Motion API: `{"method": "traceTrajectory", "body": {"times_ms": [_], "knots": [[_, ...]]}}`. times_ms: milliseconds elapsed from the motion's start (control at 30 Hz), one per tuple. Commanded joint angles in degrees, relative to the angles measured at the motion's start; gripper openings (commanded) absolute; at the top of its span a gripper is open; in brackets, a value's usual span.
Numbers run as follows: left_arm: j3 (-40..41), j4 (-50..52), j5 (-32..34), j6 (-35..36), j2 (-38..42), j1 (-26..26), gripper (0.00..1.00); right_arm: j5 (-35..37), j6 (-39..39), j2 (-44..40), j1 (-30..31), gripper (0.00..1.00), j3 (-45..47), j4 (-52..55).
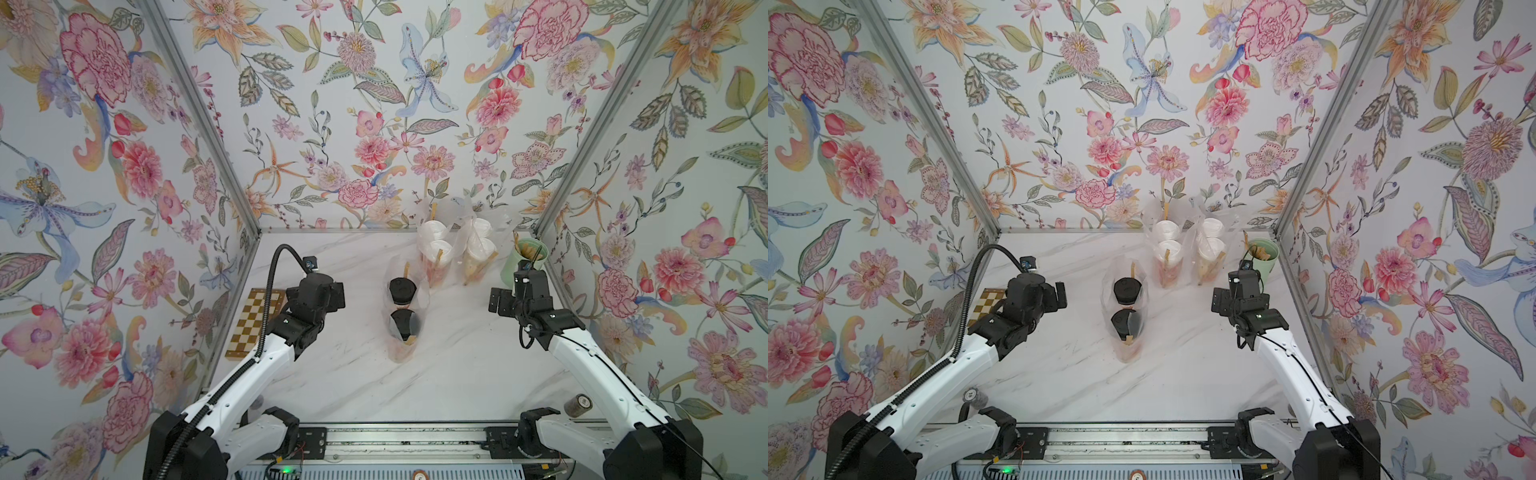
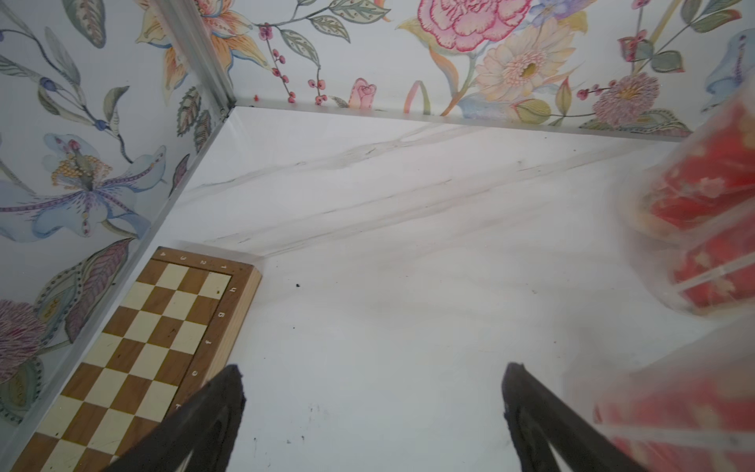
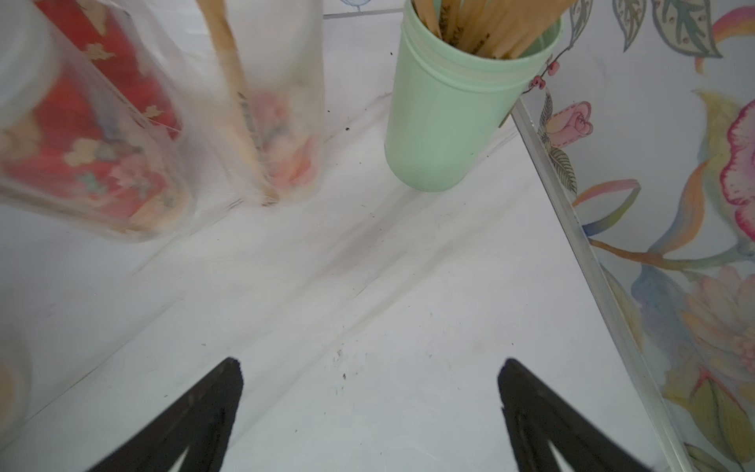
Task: Pack milk tea into plastic carrier bags
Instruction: Reset both arms
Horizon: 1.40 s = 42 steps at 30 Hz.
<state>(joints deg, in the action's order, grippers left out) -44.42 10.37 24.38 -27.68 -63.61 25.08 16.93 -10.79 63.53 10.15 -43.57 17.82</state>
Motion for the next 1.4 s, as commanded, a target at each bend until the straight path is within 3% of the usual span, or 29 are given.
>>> {"method": "traceTrajectory", "body": {"times_ms": [0, 100, 233, 367, 467, 633, 733, 800, 867, 967, 1367], "knots": [[4.4, -12.7, 10.0, 6.0, -1.3, -1.1, 0.99, -2.1, 4.8, 1.5, -3.4, 1.00, 7.3, -22.2], [9.4, -24.0, 13.7, 13.2, -2.4, -1.3, 0.99, -3.0, 5.3, 6.0, -6.6, 1.00, 13.4, -36.1], [19.9, -49.4, 17.2, 27.2, -4.9, -1.6, 0.99, -4.0, 8.4, 12.6, -8.6, 1.00, 22.0, -60.9], [25.9, -70.3, 15.2, 36.2, -11.3, -3.9, 0.99, -7.5, 6.8, 18.1, -11.2, 1.00, 23.2, -68.1], [27.6, -78.1, 11.3, 36.5, -16.2, -7.3, 1.00, -9.2, 8.4, 19.2, -10.5, 1.00, 24.3, -70.7], [31.3, -85.6, 3.0, 31.2, -20.5, -13.4, 0.99, -10.0, 10.8, 25.9, -9.3, 1.00, 30.4, -89.7], [36.3, -96.4, -3.6, 28.0, -24.6, -17.3, 0.99, -6.7, 11.6, 24.7, -7.6, 1.00, 27.8, -81.7], [37.0, -101.3, -6.5, 28.3, -28.6, -18.5, 0.99, -4.9, 11.5, 25.2, -7.2, 1.00, 27.8, -83.2], [34.6, -93.2, -9.5, 27.8, -26.4, -18.9, 0.99, -3.5, 11.5, 25.1, -6.7, 1.00, 27.7, -82.9], [32.3, -90.1, -10.2, 27.4, -26.6, -19.6, 0.99, -3.7, 11.5, 25.2, -6.9, 1.00, 27.7, -82.9], [32.9, -92.0, -9.5, 28.0, -26.9, -19.3, 0.99, -4.2, 12.1, 25.3, -6.5, 1.00, 27.6, -83.0]]}}
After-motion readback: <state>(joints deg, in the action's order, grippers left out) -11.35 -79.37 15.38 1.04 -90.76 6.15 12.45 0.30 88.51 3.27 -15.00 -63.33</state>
